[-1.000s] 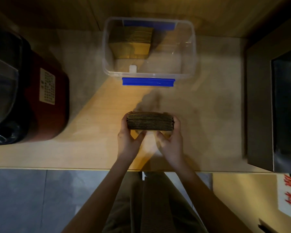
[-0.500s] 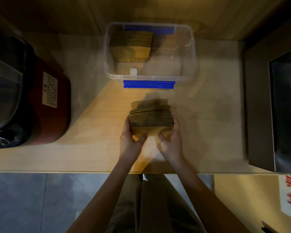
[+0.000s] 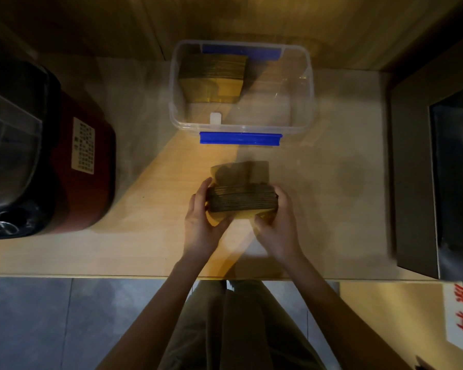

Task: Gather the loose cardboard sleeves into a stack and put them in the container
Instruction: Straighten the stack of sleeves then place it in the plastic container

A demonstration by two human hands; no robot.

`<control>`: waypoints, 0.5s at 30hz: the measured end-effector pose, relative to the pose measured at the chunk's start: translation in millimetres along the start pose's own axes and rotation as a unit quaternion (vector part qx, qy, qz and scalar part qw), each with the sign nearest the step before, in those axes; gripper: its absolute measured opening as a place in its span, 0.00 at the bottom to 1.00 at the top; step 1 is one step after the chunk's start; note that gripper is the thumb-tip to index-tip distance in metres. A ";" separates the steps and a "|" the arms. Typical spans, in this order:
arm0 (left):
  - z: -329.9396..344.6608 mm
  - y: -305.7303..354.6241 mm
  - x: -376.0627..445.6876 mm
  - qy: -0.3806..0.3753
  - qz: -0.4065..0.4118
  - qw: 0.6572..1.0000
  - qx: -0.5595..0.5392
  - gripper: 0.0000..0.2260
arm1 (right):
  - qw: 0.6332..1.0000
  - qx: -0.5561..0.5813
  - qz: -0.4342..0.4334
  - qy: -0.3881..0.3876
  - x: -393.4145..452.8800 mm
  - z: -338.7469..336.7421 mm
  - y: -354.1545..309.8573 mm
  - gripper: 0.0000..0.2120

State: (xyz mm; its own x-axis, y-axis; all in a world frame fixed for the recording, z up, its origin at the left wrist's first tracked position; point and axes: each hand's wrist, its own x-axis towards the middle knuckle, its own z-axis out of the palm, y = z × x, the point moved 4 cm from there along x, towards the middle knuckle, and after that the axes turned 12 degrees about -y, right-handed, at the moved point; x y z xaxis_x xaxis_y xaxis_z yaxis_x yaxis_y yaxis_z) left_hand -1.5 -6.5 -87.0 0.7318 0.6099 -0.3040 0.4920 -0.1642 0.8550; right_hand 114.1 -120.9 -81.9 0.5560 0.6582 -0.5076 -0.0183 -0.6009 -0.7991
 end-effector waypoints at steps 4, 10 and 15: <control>-5.2 -3.3 -3.3 -0.022 0.027 0.998 0.061 0.29 | 0.997 -0.056 -0.043 -0.031 -6.6 -7.4 2.0 0.26; -5.1 -6.3 -5.0 -0.030 0.033 0.996 0.076 0.26 | 0.984 -0.155 -0.085 -0.015 5.3 -43.9 -2.9 0.22; -4.9 -6.6 -5.5 -0.024 0.036 0.996 0.078 0.26 | 0.969 -0.228 -0.093 -0.016 49.6 -60.2 -26.7 0.16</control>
State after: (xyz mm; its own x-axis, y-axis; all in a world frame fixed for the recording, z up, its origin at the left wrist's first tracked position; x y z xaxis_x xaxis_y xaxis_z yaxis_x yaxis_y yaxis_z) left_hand -11.1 -5.0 -88.9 0.7871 0.5556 -0.2678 0.5028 -0.3266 0.8003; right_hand 192.2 -99.6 -66.4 0.4876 0.7842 -0.3838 0.4530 -0.6031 -0.6566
